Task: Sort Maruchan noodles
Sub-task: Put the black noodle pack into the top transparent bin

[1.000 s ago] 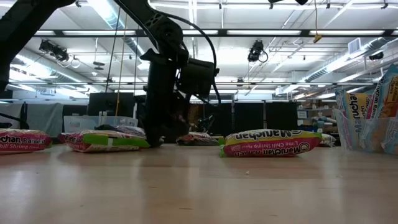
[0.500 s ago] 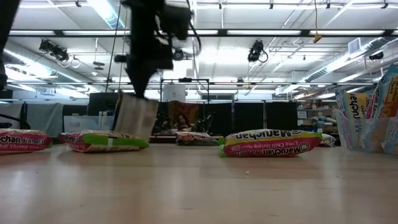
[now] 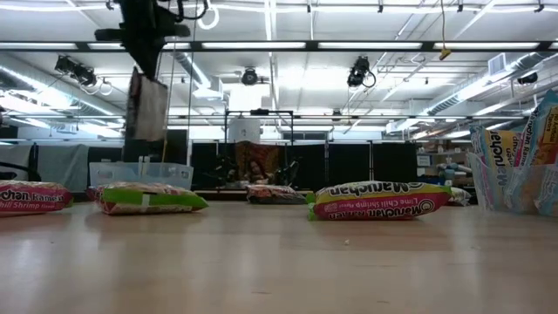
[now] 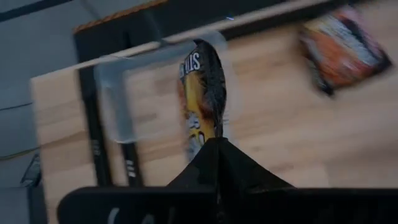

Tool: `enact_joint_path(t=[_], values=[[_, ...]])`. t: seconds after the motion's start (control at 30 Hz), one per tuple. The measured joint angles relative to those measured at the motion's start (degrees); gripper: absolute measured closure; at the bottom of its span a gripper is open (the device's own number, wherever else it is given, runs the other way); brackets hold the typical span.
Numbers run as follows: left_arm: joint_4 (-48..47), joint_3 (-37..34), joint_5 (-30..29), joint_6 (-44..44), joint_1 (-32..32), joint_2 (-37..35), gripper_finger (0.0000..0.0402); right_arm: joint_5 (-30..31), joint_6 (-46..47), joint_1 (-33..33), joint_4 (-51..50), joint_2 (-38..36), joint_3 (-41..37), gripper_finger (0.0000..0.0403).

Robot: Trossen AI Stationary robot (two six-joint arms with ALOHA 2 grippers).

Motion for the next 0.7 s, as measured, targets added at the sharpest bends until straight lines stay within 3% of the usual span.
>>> enact_joint_path(t=[0.27, 0.5, 0.7], values=[[5.9, -0.1, 1.2, 7.6, 13.6, 4.8, 0.0398, 4.7, -1.4, -0.8, 0.0, 0.0, 0.0, 0.0228], [6.1, -2.7, 1.5, 10.1, 18.9, 12.9, 0.0398, 4.8, 1.0, -3.5, 0.0, 0.0, 0.0, 0.0228], [5.8, -6.6, -1.2, 14.8, 23.5, 14.9, 0.0398, 5.0, 0.9, -5.2, 0.1, 0.0, 0.0, 0.0228]])
